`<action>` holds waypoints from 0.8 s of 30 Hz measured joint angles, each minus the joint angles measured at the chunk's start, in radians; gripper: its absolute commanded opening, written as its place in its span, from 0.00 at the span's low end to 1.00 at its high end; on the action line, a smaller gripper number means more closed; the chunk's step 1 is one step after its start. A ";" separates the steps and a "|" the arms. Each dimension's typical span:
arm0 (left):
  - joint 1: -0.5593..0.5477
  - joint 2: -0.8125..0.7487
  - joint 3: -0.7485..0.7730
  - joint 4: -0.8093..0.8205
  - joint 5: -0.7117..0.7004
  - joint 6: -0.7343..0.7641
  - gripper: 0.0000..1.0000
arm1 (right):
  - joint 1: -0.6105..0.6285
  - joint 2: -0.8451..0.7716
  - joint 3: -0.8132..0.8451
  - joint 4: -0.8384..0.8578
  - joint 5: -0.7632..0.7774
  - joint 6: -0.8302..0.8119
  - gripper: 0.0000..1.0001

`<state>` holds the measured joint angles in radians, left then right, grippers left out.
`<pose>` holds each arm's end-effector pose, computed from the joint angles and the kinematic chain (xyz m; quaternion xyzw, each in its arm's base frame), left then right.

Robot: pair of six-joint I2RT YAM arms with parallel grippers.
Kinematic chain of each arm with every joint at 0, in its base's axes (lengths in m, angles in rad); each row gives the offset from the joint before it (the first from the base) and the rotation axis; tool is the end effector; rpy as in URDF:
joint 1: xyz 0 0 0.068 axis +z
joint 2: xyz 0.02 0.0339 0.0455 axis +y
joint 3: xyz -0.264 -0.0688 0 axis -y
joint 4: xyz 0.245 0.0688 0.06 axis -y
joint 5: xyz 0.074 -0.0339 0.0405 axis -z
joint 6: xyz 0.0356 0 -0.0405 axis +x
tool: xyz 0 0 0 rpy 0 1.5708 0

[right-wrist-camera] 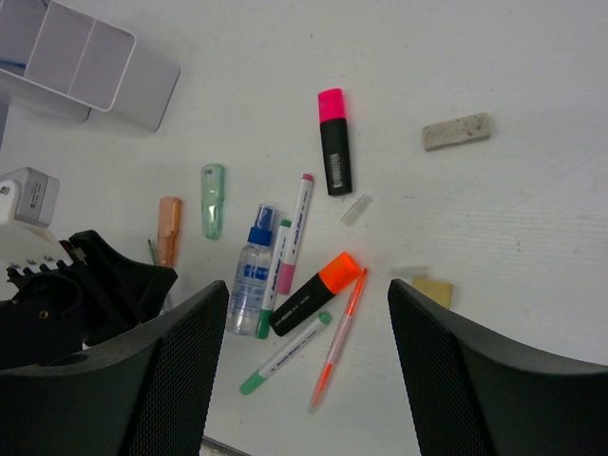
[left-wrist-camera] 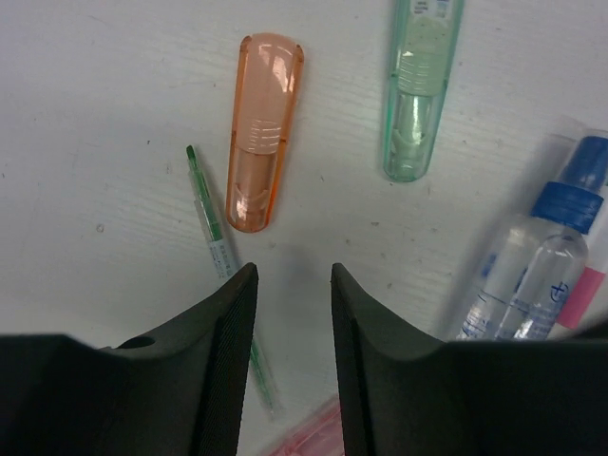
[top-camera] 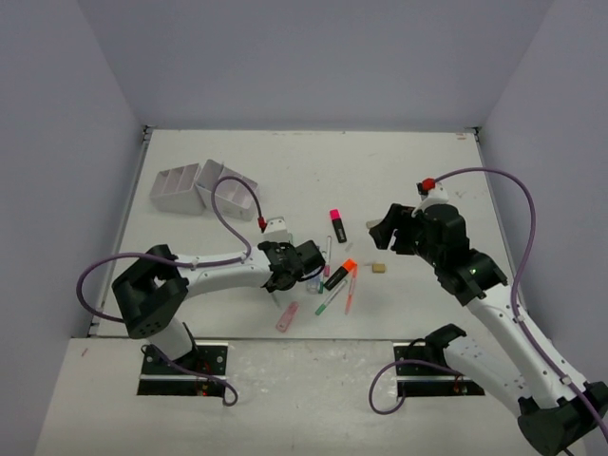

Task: Sort the stationery into containers
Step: Pick up the pen from the center of the board.

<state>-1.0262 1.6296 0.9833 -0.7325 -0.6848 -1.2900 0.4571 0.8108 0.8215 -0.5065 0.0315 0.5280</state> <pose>0.1677 -0.2335 0.1777 -0.1552 0.9252 0.0513 0.3424 0.1610 0.0779 0.3153 0.0385 0.8581 0.2302 0.4575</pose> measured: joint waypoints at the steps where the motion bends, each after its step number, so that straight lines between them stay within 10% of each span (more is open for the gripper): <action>1: 0.008 0.009 -0.001 -0.001 0.000 -0.012 0.38 | 0.000 0.000 -0.002 0.001 -0.002 -0.001 0.70; 14: 0.049 0.001 -0.129 0.036 0.002 -0.087 0.32 | 0.000 0.026 -0.013 0.015 -0.026 -0.010 0.69; 24: 0.049 -0.047 -0.195 0.119 0.000 -0.097 0.08 | 0.000 0.031 -0.013 0.021 -0.049 -0.015 0.67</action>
<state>-0.9771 1.5825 0.7883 -0.6132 -0.6847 -1.3870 0.4572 0.8423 0.8082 -0.4858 -0.0174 0.5130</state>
